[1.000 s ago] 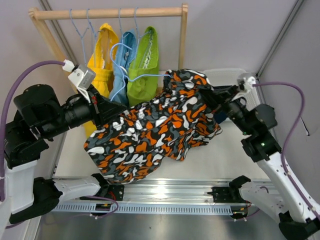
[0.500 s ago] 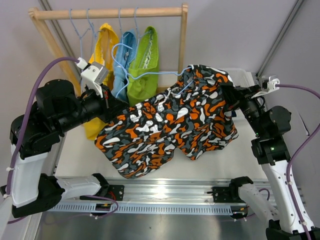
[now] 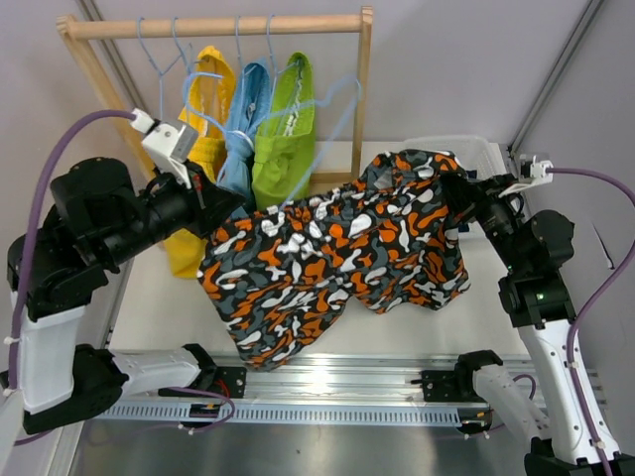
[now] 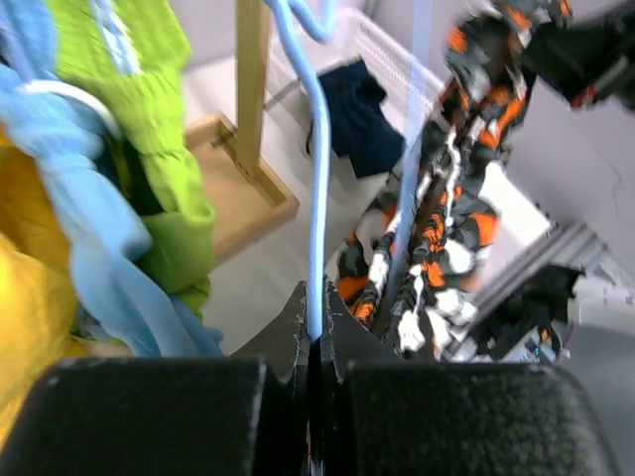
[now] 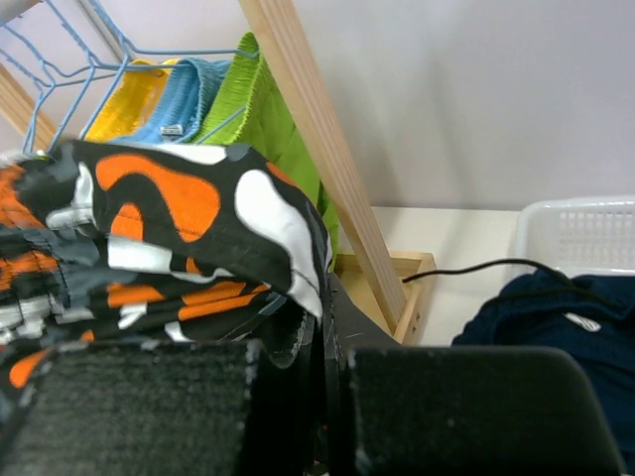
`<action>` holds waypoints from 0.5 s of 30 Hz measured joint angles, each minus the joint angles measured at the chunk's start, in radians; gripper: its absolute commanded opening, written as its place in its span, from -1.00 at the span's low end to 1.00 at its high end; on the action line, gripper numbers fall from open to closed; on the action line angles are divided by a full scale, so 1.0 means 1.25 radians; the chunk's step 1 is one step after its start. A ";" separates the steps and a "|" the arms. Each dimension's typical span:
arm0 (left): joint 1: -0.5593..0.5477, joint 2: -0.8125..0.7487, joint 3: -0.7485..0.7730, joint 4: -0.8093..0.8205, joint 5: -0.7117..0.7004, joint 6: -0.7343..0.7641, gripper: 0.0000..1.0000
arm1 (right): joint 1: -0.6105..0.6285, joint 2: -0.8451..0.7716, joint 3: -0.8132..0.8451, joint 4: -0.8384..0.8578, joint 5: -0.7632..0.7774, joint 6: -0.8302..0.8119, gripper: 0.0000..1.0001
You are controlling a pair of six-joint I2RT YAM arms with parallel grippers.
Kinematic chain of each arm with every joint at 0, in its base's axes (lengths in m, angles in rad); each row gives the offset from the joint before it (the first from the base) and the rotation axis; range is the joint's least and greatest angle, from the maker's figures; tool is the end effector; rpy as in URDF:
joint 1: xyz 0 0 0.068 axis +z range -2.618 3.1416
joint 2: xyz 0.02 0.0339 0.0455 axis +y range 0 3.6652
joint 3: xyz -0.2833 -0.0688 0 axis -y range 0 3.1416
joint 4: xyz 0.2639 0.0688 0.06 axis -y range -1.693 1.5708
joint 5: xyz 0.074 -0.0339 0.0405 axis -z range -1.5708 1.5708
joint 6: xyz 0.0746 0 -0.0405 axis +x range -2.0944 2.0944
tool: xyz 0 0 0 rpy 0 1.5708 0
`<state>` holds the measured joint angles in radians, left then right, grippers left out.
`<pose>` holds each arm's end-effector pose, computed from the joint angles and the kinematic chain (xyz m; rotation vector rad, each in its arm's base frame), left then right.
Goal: Remove the shorts from the hanger
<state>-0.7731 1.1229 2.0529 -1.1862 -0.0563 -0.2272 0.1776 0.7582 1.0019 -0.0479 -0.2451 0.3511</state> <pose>0.1107 -0.1022 0.5786 0.4664 1.8173 -0.6479 0.1932 0.0531 0.4587 -0.0874 1.4050 0.6085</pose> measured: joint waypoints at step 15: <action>0.000 0.002 0.027 0.146 -0.074 0.002 -1.00 | 0.187 0.007 -0.012 0.022 -0.189 0.005 -1.00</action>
<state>-0.7731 1.1255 2.0872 -1.0042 -0.1490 -0.2245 0.4114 0.7666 0.9867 -0.0200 -0.4812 0.3573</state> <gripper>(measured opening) 0.027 0.022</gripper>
